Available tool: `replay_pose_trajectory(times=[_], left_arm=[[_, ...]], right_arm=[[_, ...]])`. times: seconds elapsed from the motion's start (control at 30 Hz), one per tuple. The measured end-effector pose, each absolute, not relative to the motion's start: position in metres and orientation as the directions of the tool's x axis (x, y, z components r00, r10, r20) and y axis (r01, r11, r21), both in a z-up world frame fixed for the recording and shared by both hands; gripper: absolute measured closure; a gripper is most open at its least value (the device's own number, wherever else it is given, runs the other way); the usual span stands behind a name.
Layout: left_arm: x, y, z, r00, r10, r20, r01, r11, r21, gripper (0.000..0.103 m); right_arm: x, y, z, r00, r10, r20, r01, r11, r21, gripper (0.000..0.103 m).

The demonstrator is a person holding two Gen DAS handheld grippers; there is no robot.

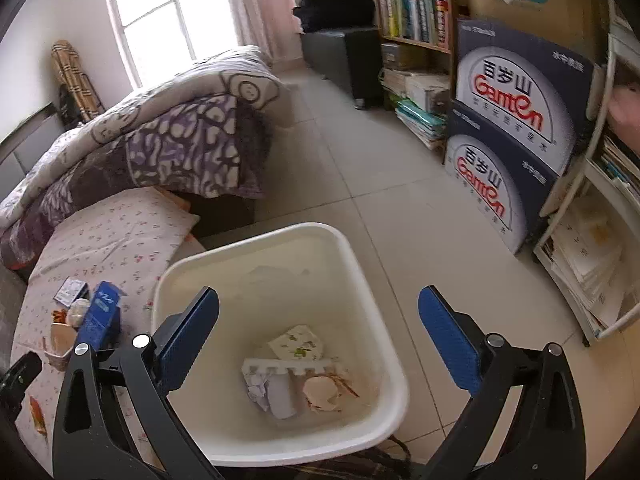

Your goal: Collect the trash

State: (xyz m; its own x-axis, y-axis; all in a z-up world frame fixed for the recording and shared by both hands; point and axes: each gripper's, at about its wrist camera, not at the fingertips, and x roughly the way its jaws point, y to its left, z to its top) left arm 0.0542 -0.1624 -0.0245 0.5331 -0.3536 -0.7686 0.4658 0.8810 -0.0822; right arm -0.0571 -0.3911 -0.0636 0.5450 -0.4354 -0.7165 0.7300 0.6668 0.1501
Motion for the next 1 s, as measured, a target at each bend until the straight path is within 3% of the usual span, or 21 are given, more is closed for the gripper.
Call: replay_pose_trajectory(times=[0.17,0.43,0.57,0.63,0.67,0.7,0.77,0.9,1.0], left_arm=[[0.049,-0.195,-0.025,0.494,-0.389,-0.777,0.518,0.85,-0.095,0.086],[0.042,-0.234,-0.027,0.353,-0.514,-0.782,0.611,0.759,-0.223,0.085],[0.043,-0.234,-0.031,0.369,-0.488,-0.791,0.583,0.785,-0.212,0.082],[0.048,-0.218,-0.032,0.417,-0.449,-0.79,0.533,0.825,-0.188,0.066],[0.053,-0.206,-0.034,0.438,-0.423,-0.793,0.5,0.848,-0.176,0.052],[0.058,-0.191,-0.037,0.468,-0.381,-0.798,0.457,0.876,-0.15,0.046],[0.067,-0.161,-0.042,0.524,-0.29,-0.801,0.383,0.92,-0.082,0.045],[0.083,-0.09,-0.051,0.616,-0.089,-0.783,0.222,0.973,0.064,0.032],[0.098,-0.035,-0.059,0.631,0.045,-0.774,0.106,0.984,0.144,0.03]], right_arm=[[-0.071,-0.404,-0.071,0.521,-0.448,-0.727,0.754,0.64,0.146,0.007],[-0.091,-0.423,-0.082,0.492,-0.454,-0.743,0.789,0.593,0.16,0.007],[-0.095,-0.426,-0.082,0.492,-0.45,-0.746,0.794,0.584,0.172,0.007],[-0.091,-0.424,-0.081,0.503,-0.436,-0.747,0.783,0.596,0.179,0.007],[-0.089,-0.421,-0.081,0.51,-0.43,-0.745,0.775,0.605,0.182,0.007],[-0.085,-0.416,-0.08,0.521,-0.419,-0.744,0.762,0.62,0.184,0.007],[-0.078,-0.407,-0.078,0.54,-0.399,-0.741,0.736,0.651,0.185,0.007],[-0.06,-0.381,-0.074,0.578,-0.351,-0.737,0.671,0.718,0.184,0.007],[-0.049,-0.361,-0.071,0.595,-0.321,-0.737,0.626,0.76,0.174,0.007]])
